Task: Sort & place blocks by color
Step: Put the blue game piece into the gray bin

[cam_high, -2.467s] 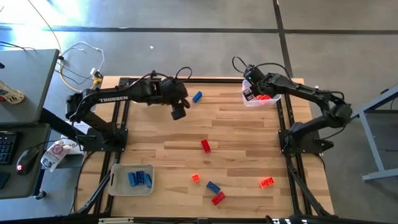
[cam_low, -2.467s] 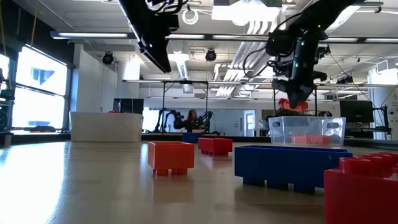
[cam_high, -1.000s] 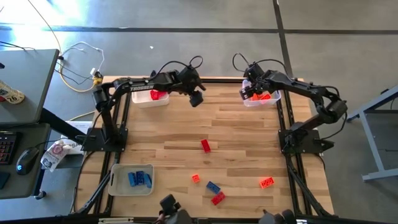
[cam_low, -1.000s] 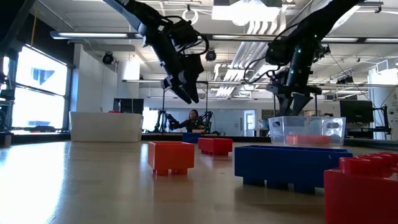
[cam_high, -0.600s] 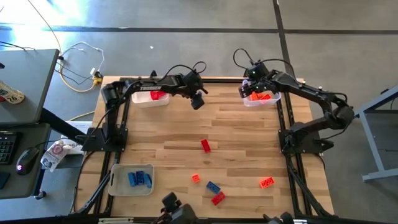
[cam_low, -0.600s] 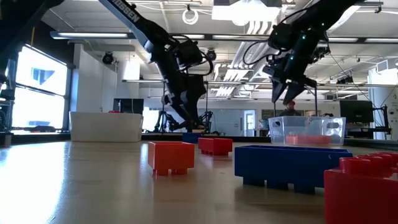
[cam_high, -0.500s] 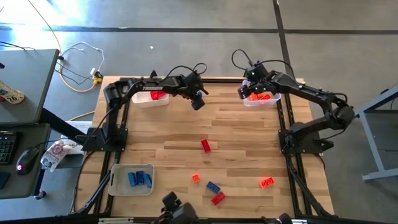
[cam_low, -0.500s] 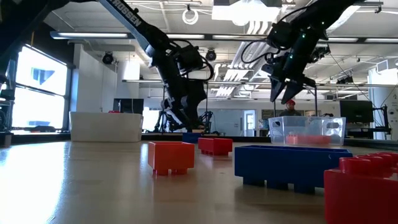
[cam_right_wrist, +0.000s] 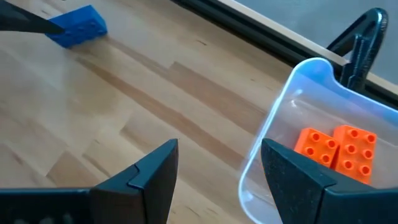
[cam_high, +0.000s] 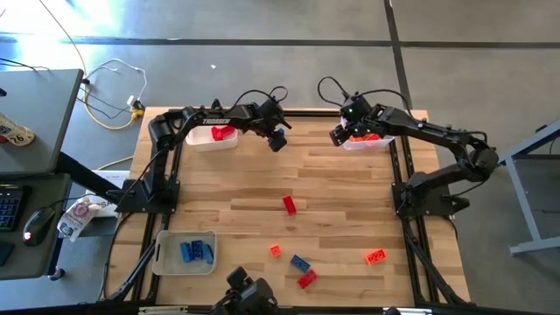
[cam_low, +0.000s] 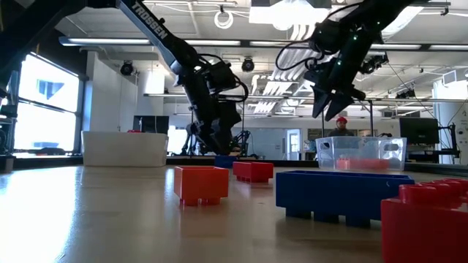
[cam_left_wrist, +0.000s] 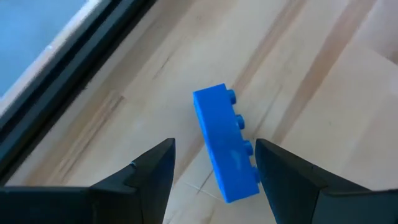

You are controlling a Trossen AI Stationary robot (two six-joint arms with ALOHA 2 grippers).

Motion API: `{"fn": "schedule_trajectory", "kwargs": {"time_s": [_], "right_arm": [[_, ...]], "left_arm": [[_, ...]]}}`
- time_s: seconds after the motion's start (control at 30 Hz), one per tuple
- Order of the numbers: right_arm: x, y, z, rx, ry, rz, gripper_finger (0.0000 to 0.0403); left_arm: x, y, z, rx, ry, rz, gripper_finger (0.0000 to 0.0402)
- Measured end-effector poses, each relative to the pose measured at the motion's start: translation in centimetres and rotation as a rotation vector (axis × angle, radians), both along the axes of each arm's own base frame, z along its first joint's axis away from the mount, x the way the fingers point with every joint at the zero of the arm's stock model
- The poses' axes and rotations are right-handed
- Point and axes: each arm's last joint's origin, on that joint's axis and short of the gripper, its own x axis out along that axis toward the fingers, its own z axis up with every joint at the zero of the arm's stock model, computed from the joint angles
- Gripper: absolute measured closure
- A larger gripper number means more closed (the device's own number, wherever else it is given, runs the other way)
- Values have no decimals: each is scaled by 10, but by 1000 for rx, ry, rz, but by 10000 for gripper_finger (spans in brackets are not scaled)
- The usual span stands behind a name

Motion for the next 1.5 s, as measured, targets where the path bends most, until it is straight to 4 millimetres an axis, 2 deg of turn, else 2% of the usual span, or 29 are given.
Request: {"fn": "schedule_trajectory", "kwargs": {"time_s": [0.33,0.5,0.77,1.07,1.23,1.5], "right_arm": [[11,16,0,4,-4,68,187],[20,29,0,46,-34,112,187],[37,64,0,90,-61,201,187],[46,113,-3,200,-35,332,187],[50,134,-3,224,-40,364,187],[55,156,-1,194,-76,384,187]], "left_arm": [[4,2,-25,-30,33,-9,196],[2,4,-27,-36,43,-15,225],[2,4,-26,-7,67,-84,332],[2,3,-26,-20,64,-110,337],[0,-4,-16,-49,63,-140,335],[-2,-27,20,-41,80,-211,332]]}}
